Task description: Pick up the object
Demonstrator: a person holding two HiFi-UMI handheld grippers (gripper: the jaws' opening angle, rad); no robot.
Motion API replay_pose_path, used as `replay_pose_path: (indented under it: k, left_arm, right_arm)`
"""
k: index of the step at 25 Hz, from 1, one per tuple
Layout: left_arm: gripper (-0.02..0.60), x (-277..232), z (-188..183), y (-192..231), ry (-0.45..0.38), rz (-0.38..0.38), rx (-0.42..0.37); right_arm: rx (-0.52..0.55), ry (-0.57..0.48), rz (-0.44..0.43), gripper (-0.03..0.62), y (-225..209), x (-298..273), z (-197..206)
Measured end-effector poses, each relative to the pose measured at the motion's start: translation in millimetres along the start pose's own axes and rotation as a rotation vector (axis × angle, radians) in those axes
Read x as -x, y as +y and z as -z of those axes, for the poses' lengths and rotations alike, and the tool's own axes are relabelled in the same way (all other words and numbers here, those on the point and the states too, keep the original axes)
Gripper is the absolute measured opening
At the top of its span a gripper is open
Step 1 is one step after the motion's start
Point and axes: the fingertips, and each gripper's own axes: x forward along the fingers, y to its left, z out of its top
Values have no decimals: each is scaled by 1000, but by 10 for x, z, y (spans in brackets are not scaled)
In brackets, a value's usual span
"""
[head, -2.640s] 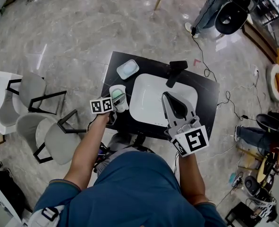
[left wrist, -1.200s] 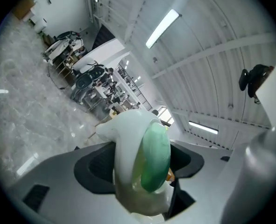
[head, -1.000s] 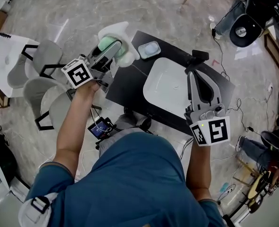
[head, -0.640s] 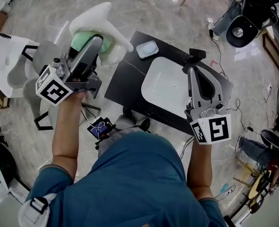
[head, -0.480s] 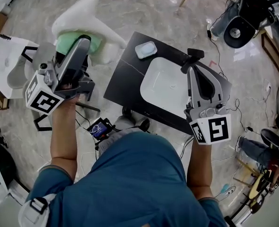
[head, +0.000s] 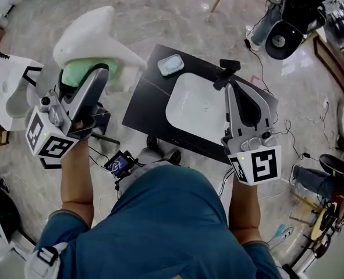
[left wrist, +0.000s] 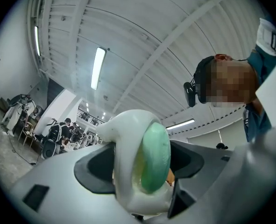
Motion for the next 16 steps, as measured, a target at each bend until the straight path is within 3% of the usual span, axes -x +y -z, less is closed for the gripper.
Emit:
replay_pose_path:
  k: [16]
  left_arm:
    - [331, 18, 132, -51, 15, -15, 20]
  right_arm:
    - [1, 1, 7, 12, 28, 124, -11]
